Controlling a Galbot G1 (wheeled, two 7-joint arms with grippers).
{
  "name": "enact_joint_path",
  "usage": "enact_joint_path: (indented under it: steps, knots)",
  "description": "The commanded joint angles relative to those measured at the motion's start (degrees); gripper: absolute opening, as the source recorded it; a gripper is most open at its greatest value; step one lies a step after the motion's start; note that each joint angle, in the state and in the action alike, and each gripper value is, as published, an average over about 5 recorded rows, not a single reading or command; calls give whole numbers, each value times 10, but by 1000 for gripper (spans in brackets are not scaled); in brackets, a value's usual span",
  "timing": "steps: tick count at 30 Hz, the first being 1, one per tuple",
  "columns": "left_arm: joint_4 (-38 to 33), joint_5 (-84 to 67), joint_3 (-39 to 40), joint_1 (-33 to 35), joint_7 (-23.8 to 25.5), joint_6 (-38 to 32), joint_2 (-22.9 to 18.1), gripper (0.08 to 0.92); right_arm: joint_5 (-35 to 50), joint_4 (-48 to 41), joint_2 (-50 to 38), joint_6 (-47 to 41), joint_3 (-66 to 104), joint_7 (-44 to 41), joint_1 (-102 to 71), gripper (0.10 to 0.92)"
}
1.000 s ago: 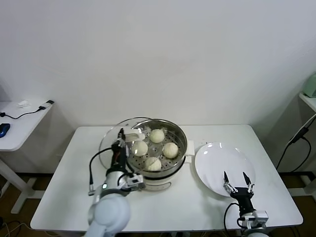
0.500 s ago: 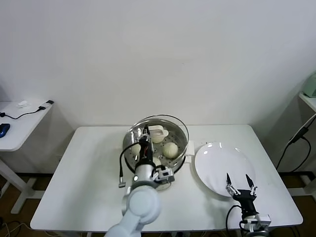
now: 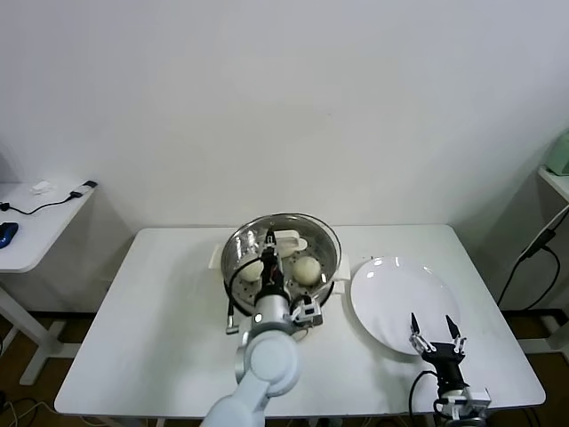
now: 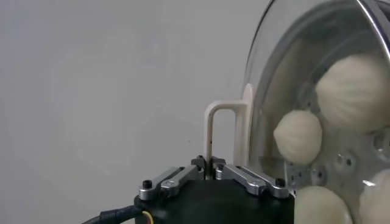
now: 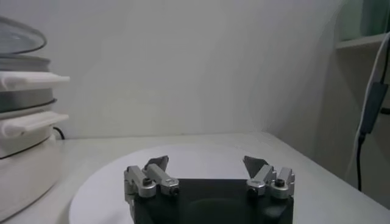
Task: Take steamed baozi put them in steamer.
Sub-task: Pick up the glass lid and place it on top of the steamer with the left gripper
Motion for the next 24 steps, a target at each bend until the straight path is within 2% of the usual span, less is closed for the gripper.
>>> enact_joint_path:
  steps: [1, 24]
  knots:
    - [32, 34, -2, -3, -4, -1, -11, 151, 1, -2, 0, 2, 1, 1, 0, 823]
    - [63, 65, -15, 7, -35, -9, -28, 151, 1, -2, 6, 14, 1, 2, 3, 823]
